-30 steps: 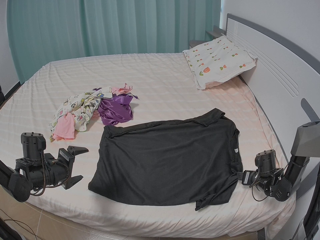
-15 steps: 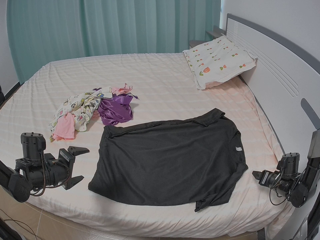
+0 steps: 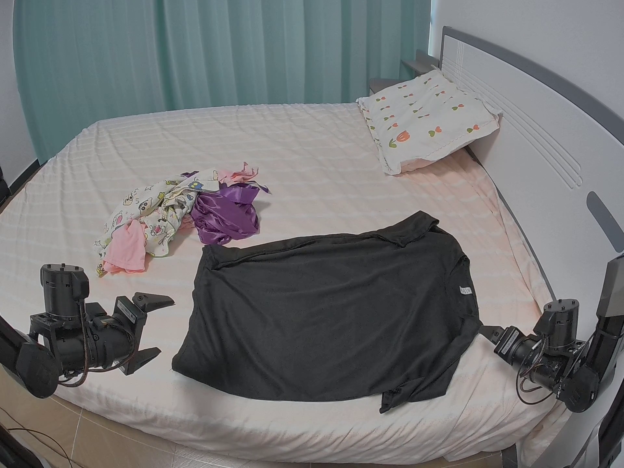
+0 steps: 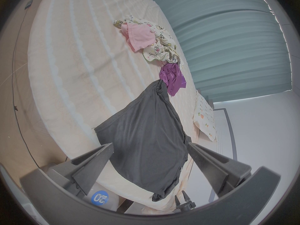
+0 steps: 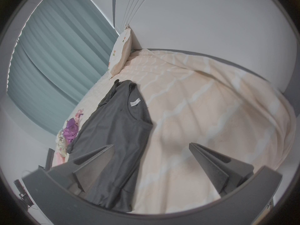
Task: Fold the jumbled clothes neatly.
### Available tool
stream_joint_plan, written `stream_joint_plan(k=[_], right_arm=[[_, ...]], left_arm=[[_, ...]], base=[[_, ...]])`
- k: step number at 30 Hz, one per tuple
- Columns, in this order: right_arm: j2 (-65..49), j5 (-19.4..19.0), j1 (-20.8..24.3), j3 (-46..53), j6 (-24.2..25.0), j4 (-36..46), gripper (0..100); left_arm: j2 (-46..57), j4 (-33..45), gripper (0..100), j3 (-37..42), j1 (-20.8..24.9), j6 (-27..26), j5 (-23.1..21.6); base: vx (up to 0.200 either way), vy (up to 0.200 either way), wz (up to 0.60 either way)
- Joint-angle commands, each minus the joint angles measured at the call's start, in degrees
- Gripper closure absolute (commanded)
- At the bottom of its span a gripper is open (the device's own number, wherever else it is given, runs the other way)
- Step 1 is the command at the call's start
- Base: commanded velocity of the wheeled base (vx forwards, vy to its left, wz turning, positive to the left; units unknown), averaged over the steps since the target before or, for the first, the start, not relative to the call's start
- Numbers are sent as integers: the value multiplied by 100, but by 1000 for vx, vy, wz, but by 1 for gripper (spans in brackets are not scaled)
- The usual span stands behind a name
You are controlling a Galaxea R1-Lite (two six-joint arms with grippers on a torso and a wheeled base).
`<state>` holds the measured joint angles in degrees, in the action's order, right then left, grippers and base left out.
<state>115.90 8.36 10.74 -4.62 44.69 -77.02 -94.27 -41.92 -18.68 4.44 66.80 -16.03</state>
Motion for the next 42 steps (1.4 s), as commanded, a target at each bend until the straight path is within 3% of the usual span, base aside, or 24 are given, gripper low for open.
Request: stream_joint_plan(k=[1,7,16,31,36,42], right_arm=[[-129,-63,271,14,119,-6,0],[-199,-72,429,102,268,-15,0],[-217,-72,438,119,286,-6,0],[-146,-72,552,181,321,-6,0],[-173,-80,657,172,655,-15,0],[-137,-80,657,154,681,-15,0]], left_arm=[[-30,0,0,66,5,-115,-14],[-56,0,0,66,5,-124,-14],[-48,0,0,66,5,-124,-23],[-65,0,0,66,-13,-115,-23],[-65,9,0,57,-22,-106,-32],[-92,18,0,57,-57,-141,-32]], base=[[0,0,0],[0,0,0],[-200,0,0],[0,0,0],[0,200,0],[0,200,0]])
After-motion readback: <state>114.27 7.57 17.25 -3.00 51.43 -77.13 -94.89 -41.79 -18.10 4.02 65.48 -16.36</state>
